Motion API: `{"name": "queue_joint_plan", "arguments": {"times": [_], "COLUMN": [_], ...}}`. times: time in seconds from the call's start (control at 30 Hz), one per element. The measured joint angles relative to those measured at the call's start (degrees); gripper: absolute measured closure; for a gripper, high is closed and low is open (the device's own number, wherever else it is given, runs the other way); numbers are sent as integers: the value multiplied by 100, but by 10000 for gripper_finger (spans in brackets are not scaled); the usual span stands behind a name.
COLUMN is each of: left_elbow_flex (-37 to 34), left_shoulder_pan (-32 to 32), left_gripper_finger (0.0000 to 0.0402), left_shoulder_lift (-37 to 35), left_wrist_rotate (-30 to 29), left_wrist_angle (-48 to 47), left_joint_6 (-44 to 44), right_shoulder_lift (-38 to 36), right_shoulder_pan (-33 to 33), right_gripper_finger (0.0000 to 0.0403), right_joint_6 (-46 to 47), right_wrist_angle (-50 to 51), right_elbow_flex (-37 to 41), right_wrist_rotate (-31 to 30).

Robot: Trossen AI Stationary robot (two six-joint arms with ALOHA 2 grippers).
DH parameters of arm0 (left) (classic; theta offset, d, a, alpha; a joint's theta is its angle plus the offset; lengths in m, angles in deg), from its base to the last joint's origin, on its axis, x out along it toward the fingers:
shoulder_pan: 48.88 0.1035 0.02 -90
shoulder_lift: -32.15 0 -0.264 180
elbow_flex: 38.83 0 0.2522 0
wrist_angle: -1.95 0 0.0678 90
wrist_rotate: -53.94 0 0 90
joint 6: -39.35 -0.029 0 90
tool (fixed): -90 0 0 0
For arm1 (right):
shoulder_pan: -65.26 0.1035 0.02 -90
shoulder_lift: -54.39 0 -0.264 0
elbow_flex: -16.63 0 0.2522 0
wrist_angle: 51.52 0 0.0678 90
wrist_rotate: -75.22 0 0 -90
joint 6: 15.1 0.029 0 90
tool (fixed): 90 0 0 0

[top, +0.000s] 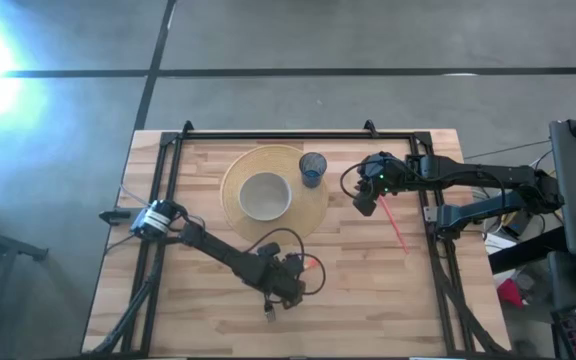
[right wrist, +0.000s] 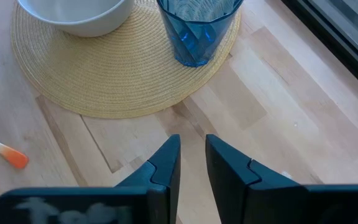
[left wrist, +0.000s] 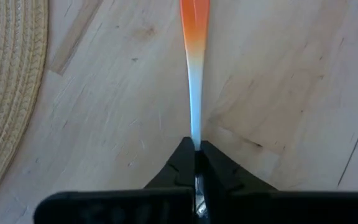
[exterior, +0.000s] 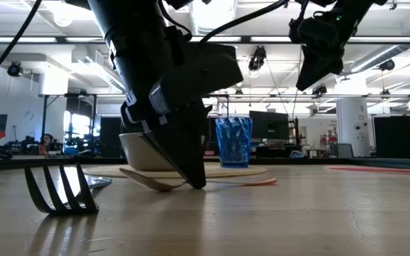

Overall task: Pick & Place Utensil
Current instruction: Put the orange spoon into the gray bowl

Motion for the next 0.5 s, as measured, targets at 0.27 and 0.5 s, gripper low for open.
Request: {"name": "queue_joint_plan", "arguments": {"times": [0.27, 0.5], "left_elbow_flex": [-38, -53], "left_shoulder_pan": [-67, -131], "left_gripper_finger": [400, 400], "left_shoulder_lift": [-333, -777], "left_wrist_rotate": [58, -313], "left_wrist_angle": [-163, -218], "left_joint_6": [-181, -302], "right_shoulder_lift": [-4, -4], "right_shoulder_pan": [2, 28], "right_gripper_finger": [344, 342], "right_joint_6": [1, 213], "right_wrist_angle": [33, 38], "right_elbow_flex": [0, 0], "right_wrist_rotate": [57, 734]}}
